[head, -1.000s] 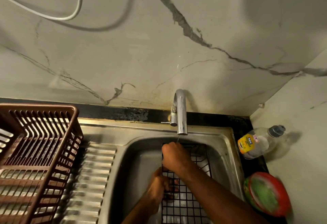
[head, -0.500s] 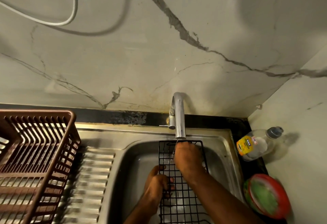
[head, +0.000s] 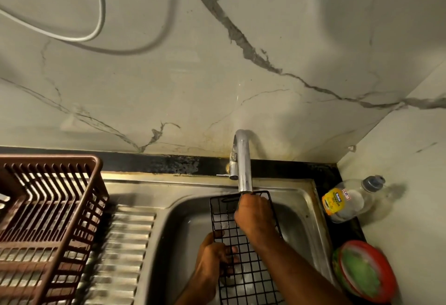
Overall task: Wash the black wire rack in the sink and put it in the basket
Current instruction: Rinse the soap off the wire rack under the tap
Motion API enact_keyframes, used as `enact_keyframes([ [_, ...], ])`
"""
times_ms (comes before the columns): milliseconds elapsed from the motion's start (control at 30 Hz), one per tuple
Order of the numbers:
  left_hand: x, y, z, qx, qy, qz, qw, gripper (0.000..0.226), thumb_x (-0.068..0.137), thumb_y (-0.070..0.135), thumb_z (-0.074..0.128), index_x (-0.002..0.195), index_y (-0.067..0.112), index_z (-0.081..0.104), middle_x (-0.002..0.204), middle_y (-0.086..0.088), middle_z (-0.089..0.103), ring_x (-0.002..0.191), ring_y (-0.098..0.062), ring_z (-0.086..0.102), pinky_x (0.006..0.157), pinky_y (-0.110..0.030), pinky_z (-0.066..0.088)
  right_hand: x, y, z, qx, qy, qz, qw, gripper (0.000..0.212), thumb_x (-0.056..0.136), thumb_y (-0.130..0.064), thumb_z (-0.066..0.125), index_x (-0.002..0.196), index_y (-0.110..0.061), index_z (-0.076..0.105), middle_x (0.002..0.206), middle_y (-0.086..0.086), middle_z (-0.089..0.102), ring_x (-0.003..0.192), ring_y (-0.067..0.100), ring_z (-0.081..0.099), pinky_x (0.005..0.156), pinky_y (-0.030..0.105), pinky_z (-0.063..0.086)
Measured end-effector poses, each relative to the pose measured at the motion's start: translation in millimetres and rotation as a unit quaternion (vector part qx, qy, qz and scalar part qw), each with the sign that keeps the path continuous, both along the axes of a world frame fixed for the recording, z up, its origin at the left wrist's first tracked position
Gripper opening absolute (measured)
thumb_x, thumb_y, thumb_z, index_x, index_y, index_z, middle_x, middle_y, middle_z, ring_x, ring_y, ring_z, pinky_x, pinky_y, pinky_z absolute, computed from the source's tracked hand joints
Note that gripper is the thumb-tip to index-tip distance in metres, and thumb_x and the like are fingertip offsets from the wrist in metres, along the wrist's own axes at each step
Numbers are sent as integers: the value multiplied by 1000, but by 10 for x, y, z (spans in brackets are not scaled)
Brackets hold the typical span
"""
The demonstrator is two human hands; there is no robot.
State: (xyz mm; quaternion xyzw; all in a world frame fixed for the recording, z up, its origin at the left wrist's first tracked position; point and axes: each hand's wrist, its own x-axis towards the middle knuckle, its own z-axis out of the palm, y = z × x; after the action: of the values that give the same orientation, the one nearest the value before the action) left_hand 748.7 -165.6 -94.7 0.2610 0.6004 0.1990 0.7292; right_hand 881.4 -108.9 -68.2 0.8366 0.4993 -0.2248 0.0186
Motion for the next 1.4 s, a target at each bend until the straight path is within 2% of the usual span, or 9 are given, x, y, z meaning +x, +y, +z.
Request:
enact_keyframes([
  [133,106,-3,-27,28,-3,14,999,49,88,-7,39,126,21,54,93,-23,76,77,-37,73,66,-44,57,-168,-115,-109,23,-59,29,998,56,98,-29,56,146,-4,41,151,24,37,144,39,32,109,45,46],
  [200,92,21,-39,49,7,19,999,44,92,-3,41,125,24,53,94,-19,77,88,-43,73,81,-56,59,-165,-173,-132,79,-30,16,996,60,96,-27,60,149,-9,36,153,17,30,136,29,44,100,34,53],
  [367,-15,45,-74,72,27,50,996,41,93,-1,42,125,24,49,106,-18,72,96,-41,71,83,-56,60,66,-539,-111,258,-58,30,964,70,73,-24,83,137,-14,57,137,10,58,120,26,60,92,34,54],
  [500,-74,-42,-149,67,-1,79,995,44,92,0,44,128,23,49,110,-20,71,98,-42,71,69,-40,57,339,-713,-237,107,72,-104,986,57,93,-29,68,143,-23,43,135,7,55,110,17,63,72,19,53],
  [633,-186,-158,-182,37,-49,88,994,61,75,14,68,133,21,50,111,-17,70,101,-41,71,80,-50,57,417,-752,-236,35,321,-167,931,15,101,-10,50,105,-22,59,100,5,69,66,10,64,57,21,52],
  [933,-832,221,-297,121,-36,-87,988,142,33,63,97,153,38,26,147,2,54,126,-13,58,102,-36,48,507,-464,92,-108,336,38,935,17,102,-11,52,99,-5,68,90,1,75,56,3,66,46,23,48],
  [1067,-755,361,-294,145,-44,-184,971,99,56,38,91,140,44,40,143,6,55,119,-2,62,91,-23,54,591,-200,282,-208,347,137,904,22,103,-14,51,103,-6,72,96,8,78,47,7,52,44,19,42],
  [1233,-741,524,-410,133,-62,-183,972,95,62,4,70,146,35,38,139,-5,61,126,-19,59,86,-27,56,621,-65,300,-294,396,140,859,25,104,-15,50,112,-2,70,96,5,78,51,7,51,46,15,40],
  [1400,-623,479,-567,71,-34,-120,990,75,59,4,52,134,15,48,98,-20,69,84,-35,68,56,-28,50,542,2,41,-216,312,138,915,18,103,-17,53,97,-21,69,104,4,75,75,13,68,68,27,53],
])
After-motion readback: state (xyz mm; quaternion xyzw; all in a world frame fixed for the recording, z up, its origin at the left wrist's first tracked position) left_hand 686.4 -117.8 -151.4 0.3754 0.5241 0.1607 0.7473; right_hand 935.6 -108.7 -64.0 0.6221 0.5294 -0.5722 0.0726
